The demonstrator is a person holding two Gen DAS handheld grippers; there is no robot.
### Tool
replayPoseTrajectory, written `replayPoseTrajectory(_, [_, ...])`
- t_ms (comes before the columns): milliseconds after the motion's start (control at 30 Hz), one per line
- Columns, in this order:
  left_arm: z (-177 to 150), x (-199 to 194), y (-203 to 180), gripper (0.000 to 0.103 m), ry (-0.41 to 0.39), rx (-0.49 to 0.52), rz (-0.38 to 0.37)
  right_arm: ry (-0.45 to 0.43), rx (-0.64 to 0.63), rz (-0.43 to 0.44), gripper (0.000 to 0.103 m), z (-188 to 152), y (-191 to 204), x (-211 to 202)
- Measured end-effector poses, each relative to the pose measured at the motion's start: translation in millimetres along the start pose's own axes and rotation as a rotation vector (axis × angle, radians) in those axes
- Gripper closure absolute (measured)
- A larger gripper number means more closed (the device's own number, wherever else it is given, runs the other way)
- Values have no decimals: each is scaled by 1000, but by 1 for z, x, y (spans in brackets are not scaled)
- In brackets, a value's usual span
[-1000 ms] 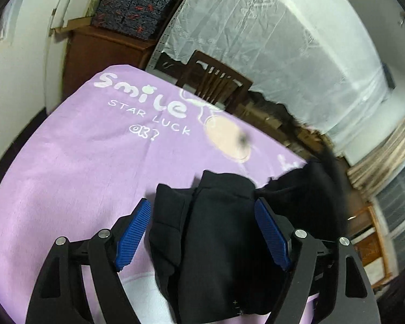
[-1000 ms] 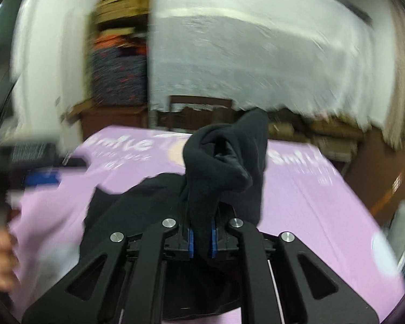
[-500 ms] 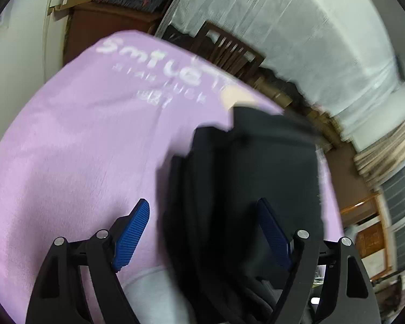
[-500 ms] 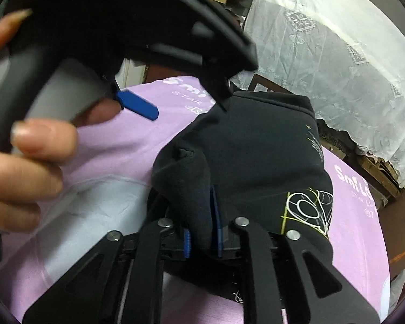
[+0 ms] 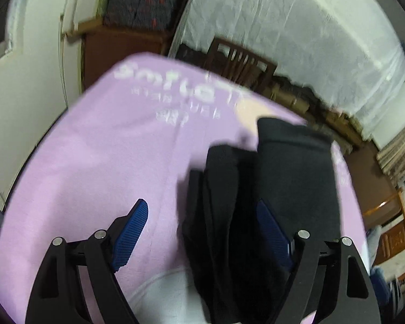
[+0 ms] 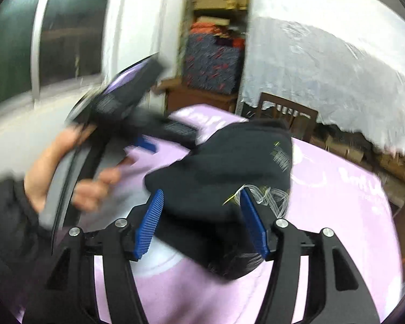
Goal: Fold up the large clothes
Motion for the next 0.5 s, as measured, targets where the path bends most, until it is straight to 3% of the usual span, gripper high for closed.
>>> replayPoseTrajectory(67, [1,-23,-9,20,-78,9,-51,-17,109,25,45,15,-26,-1])
replayPoseTrajectory(167, [-2,-38,-31,20,-137,63,-99,1,211,-9,66,33,-56,14])
replayPoseTrajectory(233, [-6,-34,-48,20,-152,122,-69,46,261,-20,74,45,-72,35])
replayPoseTrajectory(300, [-8,-23,-54,20,-143,148,13,94,314,-10,78,50,-83,56])
replayPoseTrajectory(367, [-8,-11,-48,20,-107,136,28,196,427,80,83,43,-99,90])
replayPoseTrajectory(433, [-6,-3,-36,20,-60,70,-47,238,478,172,83,28,-98,107])
replayPoseTrajectory(500, [-8,4,-31,20,-10,22,-160,202,434,179,83,23,-88,101])
Point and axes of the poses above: each gripper's, at about its wrist camera, not at the fingertips, and x roughly the way its jaws point, y to its left, z to its top, the point moved 3 cm from there along x, roughly the way its jaws point, and after that the axes turned 3 degrees about y, right-handed, at the moved point
